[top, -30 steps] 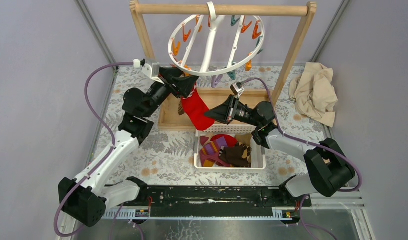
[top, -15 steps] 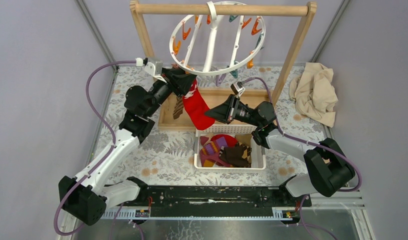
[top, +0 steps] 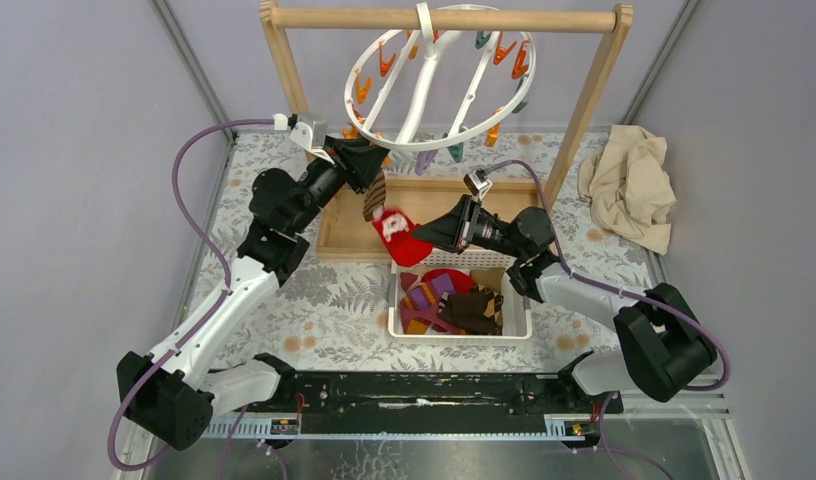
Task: Remove the socks clipped to the hanger
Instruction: Remove the sock from the hanger, then place the sock in the bin.
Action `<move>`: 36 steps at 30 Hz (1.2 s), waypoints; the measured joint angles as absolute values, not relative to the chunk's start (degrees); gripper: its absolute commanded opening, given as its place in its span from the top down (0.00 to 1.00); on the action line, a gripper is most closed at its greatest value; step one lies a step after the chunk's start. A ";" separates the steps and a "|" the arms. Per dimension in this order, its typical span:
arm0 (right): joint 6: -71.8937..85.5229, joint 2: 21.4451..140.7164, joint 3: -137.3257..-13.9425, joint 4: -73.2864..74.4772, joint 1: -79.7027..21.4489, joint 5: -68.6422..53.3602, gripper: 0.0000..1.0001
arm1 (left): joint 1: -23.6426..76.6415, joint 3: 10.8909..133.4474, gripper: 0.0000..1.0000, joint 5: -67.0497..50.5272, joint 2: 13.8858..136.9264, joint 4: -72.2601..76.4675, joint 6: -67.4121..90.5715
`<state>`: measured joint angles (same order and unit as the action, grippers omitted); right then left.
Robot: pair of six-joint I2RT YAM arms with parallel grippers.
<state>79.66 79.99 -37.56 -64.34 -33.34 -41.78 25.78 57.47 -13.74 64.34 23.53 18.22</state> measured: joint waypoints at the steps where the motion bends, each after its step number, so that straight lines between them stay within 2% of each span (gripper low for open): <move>1: 79.20 79.24 -37.39 -63.37 -33.34 -41.76 1.00 | 25.78 57.49 0.69 -13.72 64.34 23.49 18.22; 5: 77.14 75.96 -37.01 -59.81 -33.34 -41.98 1.00 | 25.78 57.49 0.68 -13.56 64.34 23.29 18.22; 7: 75.88 74.19 -36.99 -57.89 -33.34 -42.33 1.00 | 25.78 57.52 0.64 -13.47 64.34 23.14 18.22; 11: 71.66 69.65 -36.99 -50.81 -33.32 -42.74 1.00 | 25.78 57.60 0.43 -13.34 64.34 22.65 18.04; 16: 63.57 62.96 -37.01 -37.23 -33.28 -42.26 1.00 | 25.78 57.93 0.29 -13.08 64.34 22.04 18.06; 17: 61.95 61.84 -37.01 -34.52 -33.28 -41.78 1.00 | 25.78 57.95 0.23 -13.10 64.34 21.85 18.13; 18: 60.45 61.01 -37.04 -32.14 -33.28 -41.32 1.00 | 25.80 57.95 0.05 -13.10 64.31 21.58 18.22; 19: 58.67 60.03 -37.04 -29.04 -33.28 -40.73 1.00 | 25.85 57.98 0.02 -13.10 64.29 21.10 18.33; 24: 50.83 57.71 -37.01 -16.75 -33.28 -36.67 1.00 | 26.50 57.98 0.01 -13.13 63.59 18.22 18.79; 31: 43.44 58.59 -34.39 -8.32 -33.26 -30.48 1.00 | 29.12 57.41 0.01 -13.10 60.07 14.00 19.20; 34: 41.32 60.71 -32.53 -6.04 -33.26 -27.51 0.93 | 30.65 56.90 0.01 -13.06 57.98 12.21 19.57; 35: 40.64 61.60 -31.94 -5.06 -33.28 -26.24 0.88 | 31.24 56.55 0.01 -12.97 57.17 11.57 19.64; 36: 39.94 62.48 -31.33 -4.29 -33.26 -24.95 0.78 | 31.83 56.23 0.01 -12.80 56.27 10.72 19.75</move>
